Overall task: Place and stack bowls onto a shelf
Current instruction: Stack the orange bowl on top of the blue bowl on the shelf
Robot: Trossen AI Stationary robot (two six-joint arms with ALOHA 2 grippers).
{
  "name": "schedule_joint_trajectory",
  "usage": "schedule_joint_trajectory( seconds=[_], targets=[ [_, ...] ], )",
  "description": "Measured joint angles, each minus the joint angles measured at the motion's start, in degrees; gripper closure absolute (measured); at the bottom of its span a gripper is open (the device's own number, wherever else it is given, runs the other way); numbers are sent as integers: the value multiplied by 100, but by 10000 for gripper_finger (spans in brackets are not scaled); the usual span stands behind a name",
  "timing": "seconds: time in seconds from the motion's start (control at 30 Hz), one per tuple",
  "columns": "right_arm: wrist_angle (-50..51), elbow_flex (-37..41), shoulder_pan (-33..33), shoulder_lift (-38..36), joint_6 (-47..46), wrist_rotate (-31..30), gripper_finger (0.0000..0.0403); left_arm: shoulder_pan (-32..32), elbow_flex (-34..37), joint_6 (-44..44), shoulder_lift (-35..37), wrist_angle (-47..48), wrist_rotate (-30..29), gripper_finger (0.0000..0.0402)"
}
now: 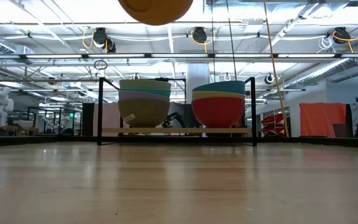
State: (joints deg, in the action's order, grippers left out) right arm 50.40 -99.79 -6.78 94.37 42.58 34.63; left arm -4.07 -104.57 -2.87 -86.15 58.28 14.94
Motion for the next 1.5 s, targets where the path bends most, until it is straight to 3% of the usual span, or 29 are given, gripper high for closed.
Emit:
schedule_joint_trajectory(
  seconds=[0.67,1.0,1.2,1.5],
  targets=[
    [296,7,-85,10,4,-58,403,275,-24,190,14,-507,-81,365],
    [636,7,-503,-77,-519,-1761,403,295,-11,-153,28,-439,-87,364],
    [1451,0,-915,-127,-983,-2895,403,295,-5,25,120,-407,-558,364],
    [2076,0,-1514,-129,-1341,-3163,403,295,0,13,193,-415,-608,364]
  ],
)
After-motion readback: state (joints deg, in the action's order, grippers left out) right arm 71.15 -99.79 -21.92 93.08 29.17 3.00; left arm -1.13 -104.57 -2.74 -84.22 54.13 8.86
